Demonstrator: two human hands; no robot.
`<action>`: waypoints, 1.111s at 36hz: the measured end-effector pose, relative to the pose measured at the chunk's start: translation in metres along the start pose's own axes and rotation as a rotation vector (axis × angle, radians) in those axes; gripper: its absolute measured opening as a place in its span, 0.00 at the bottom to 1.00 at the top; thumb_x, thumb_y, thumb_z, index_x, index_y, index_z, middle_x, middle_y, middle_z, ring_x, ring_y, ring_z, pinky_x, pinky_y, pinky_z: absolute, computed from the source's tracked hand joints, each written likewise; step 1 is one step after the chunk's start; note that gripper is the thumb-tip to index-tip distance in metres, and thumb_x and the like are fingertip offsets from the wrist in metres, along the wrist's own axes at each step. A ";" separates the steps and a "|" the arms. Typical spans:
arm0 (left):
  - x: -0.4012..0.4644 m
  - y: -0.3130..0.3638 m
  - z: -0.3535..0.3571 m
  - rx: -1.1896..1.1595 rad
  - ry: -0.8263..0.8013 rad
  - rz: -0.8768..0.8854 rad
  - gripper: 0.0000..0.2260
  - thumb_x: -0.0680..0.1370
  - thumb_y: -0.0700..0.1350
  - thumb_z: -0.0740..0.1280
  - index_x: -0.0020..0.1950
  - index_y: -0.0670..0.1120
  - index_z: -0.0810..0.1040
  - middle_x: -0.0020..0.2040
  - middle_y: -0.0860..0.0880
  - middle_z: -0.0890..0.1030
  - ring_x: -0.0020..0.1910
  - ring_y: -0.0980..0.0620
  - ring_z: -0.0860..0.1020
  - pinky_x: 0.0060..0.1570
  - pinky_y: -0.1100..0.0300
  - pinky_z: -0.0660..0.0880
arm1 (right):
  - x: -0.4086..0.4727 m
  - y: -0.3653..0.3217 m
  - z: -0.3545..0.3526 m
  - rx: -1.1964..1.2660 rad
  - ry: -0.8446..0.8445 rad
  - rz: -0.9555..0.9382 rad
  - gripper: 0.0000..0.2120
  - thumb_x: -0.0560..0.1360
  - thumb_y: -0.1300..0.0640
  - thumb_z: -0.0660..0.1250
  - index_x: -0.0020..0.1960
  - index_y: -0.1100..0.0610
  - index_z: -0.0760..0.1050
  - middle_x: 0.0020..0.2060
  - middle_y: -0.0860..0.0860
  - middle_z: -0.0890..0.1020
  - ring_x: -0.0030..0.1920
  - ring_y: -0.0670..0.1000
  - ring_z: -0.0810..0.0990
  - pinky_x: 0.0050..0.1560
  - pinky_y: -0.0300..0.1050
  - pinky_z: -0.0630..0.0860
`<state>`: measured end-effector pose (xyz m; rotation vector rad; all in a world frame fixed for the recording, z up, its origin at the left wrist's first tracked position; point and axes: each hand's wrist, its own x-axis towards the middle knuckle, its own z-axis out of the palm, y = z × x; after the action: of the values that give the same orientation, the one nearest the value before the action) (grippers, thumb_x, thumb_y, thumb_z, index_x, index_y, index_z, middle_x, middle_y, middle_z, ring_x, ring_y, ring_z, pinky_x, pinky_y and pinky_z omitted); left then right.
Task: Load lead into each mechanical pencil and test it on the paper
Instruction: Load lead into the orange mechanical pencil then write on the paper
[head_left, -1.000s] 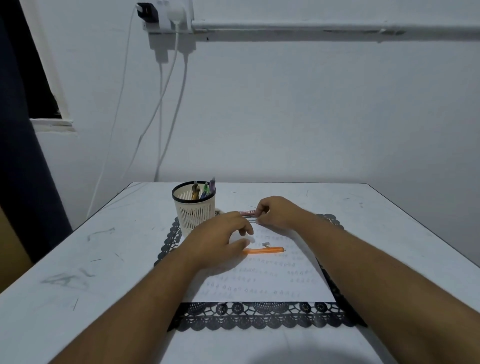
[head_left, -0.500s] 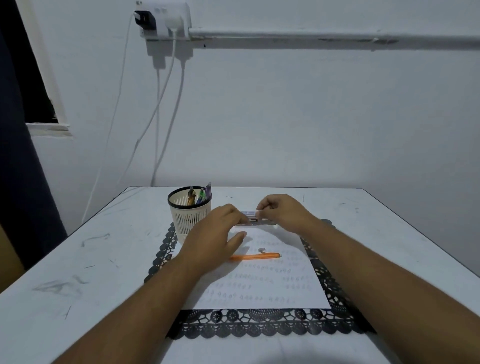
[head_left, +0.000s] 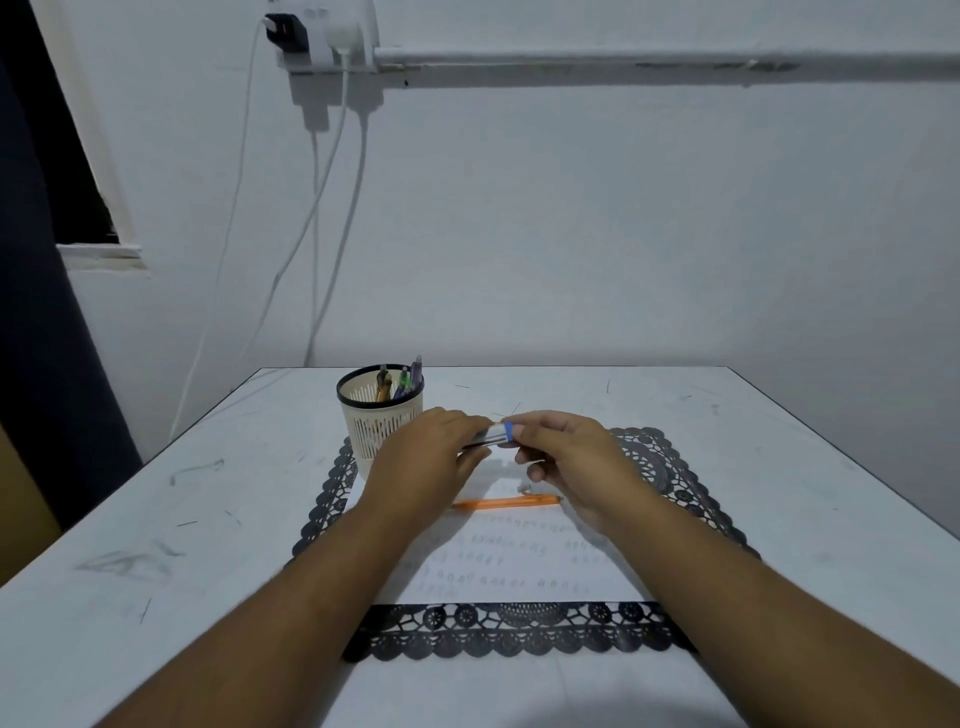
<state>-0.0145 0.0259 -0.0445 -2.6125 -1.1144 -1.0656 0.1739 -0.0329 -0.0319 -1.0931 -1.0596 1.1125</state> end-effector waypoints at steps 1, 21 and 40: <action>0.000 0.000 0.000 -0.011 -0.001 0.007 0.09 0.80 0.49 0.71 0.60 0.51 0.83 0.48 0.54 0.83 0.48 0.49 0.78 0.42 0.54 0.73 | -0.001 0.000 0.000 0.062 0.003 0.034 0.05 0.78 0.65 0.73 0.52 0.64 0.86 0.43 0.59 0.87 0.38 0.50 0.79 0.36 0.41 0.74; 0.000 0.006 0.001 -0.029 0.051 0.096 0.09 0.79 0.42 0.71 0.59 0.47 0.83 0.45 0.51 0.83 0.44 0.47 0.79 0.38 0.47 0.79 | -0.001 -0.002 0.001 0.299 0.056 0.191 0.04 0.76 0.64 0.75 0.47 0.66 0.84 0.36 0.57 0.83 0.32 0.49 0.77 0.31 0.38 0.75; 0.002 0.017 -0.016 -0.498 0.085 -0.150 0.12 0.76 0.44 0.77 0.57 0.51 0.80 0.45 0.58 0.82 0.39 0.59 0.80 0.38 0.69 0.74 | 0.001 0.003 0.008 0.394 0.048 0.303 0.04 0.78 0.66 0.72 0.52 0.67 0.82 0.40 0.60 0.86 0.31 0.47 0.79 0.29 0.35 0.76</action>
<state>-0.0117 0.0088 -0.0284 -2.8339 -1.1642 -1.6573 0.1655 -0.0306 -0.0335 -0.9725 -0.6103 1.4559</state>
